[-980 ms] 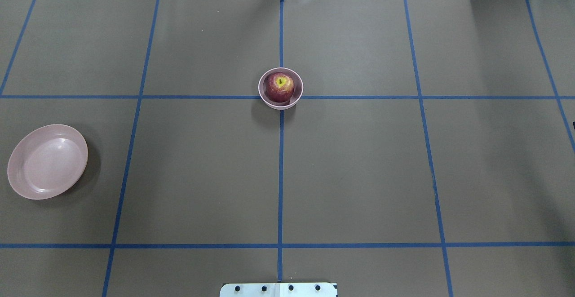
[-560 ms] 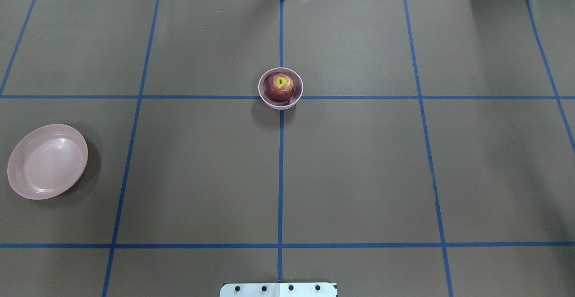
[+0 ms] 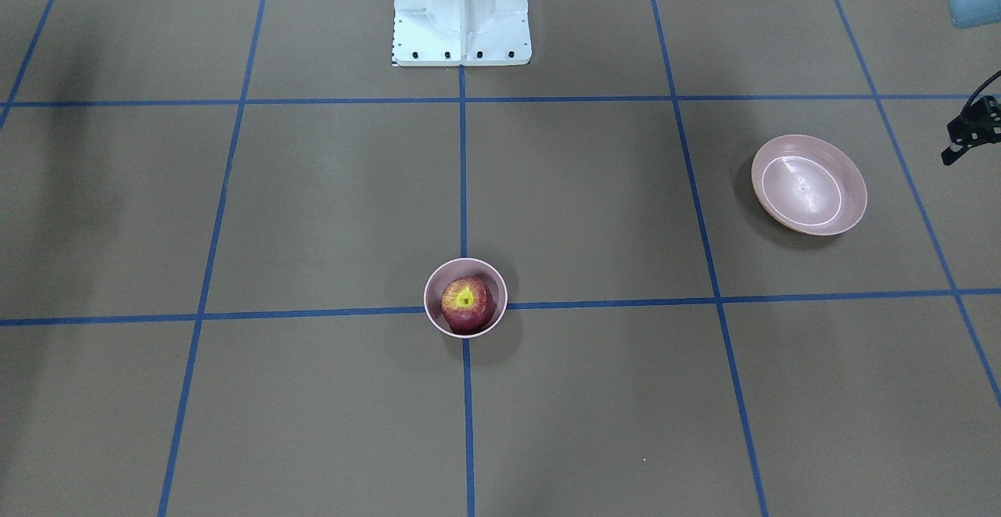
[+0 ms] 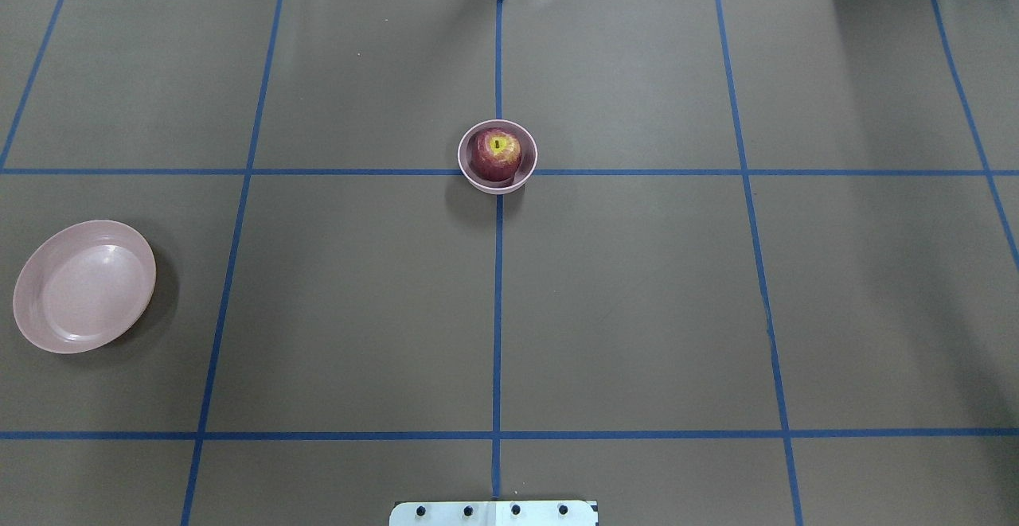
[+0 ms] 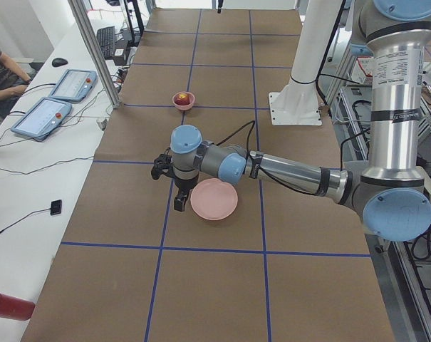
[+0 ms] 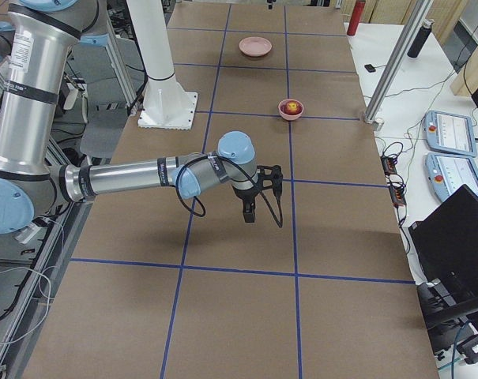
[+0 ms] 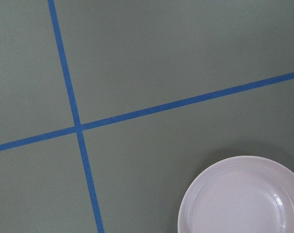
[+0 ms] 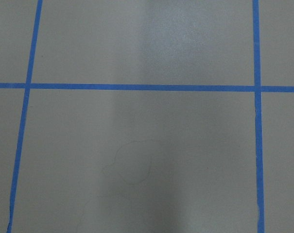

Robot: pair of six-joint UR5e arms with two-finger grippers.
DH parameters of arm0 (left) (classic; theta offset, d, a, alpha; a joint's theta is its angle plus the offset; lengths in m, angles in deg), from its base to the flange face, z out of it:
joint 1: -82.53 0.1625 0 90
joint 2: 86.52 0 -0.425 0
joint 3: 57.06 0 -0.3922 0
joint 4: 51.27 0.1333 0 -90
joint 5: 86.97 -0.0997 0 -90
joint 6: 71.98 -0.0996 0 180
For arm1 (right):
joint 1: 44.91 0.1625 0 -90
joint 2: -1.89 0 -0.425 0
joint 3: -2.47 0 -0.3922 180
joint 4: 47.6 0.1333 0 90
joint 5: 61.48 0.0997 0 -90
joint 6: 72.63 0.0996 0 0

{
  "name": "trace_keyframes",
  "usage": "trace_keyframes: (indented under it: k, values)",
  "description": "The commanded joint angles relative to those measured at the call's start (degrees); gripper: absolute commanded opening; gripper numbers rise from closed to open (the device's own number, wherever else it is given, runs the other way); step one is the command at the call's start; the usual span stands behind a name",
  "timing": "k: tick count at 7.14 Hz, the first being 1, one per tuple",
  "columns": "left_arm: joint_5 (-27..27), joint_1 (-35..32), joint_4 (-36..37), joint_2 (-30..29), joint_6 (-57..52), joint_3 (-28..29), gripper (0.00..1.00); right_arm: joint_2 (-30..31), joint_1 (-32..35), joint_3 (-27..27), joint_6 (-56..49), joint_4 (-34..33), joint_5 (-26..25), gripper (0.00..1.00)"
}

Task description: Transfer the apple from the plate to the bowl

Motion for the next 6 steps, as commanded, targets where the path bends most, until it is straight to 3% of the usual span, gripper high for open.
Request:
trace_keyframes:
  k: [1,6]
  values:
    - [0.0,-0.1,-0.2,0.6,0.0,-1.5,0.98,0.0,0.0,0.6,0.0,0.0,-0.4,0.99]
    - [-0.4,-0.1,-0.1,0.8,-0.2,-1.3,0.98,-0.7,-1.0,1.1,0.0,0.0,-0.4,0.99]
